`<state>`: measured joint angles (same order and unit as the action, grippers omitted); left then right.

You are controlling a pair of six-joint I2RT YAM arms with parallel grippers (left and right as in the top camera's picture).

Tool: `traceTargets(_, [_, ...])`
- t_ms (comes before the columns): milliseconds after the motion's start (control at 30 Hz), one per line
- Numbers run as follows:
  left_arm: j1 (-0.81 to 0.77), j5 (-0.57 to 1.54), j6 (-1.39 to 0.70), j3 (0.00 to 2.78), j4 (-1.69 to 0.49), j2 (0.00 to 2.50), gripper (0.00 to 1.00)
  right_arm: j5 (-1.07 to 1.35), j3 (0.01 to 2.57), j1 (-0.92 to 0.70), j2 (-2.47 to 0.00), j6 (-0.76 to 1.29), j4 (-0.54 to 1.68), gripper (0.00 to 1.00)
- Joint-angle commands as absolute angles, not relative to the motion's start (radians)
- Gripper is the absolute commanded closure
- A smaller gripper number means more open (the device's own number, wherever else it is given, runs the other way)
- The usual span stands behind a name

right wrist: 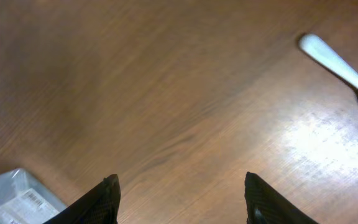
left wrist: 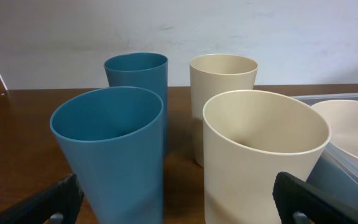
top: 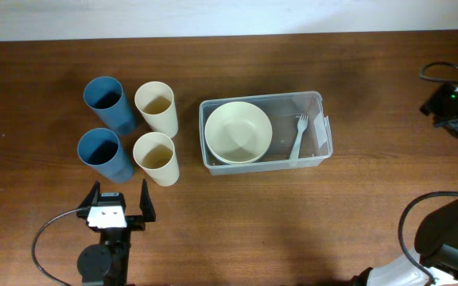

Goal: Pack container
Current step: 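Open the right gripper and move it back toward the spoon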

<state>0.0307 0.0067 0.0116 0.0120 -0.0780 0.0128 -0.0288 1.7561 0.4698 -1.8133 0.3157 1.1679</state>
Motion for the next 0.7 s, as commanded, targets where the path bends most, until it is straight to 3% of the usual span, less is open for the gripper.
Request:
traceTargets(0, [0.036, 0.004, 0.030, 0.009, -0.083, 0.007, 0.00, -0.042, 1.720, 0.551, -1.828, 0.357, 1.166, 0.41])
traceTargets(400, [0.036, 0.004, 0.030, 0.009, -0.083, 0.007, 0.00, -0.036, 1.421, 0.899, -1.828, 0.496, 0.963, 0.36])
traceTargets(667, [0.036, 0.003, 0.030, 0.009, -0.083, 0.007, 0.00, 0.038, 1.380, 1.091, -1.838, 0.538, 0.862, 0.35])
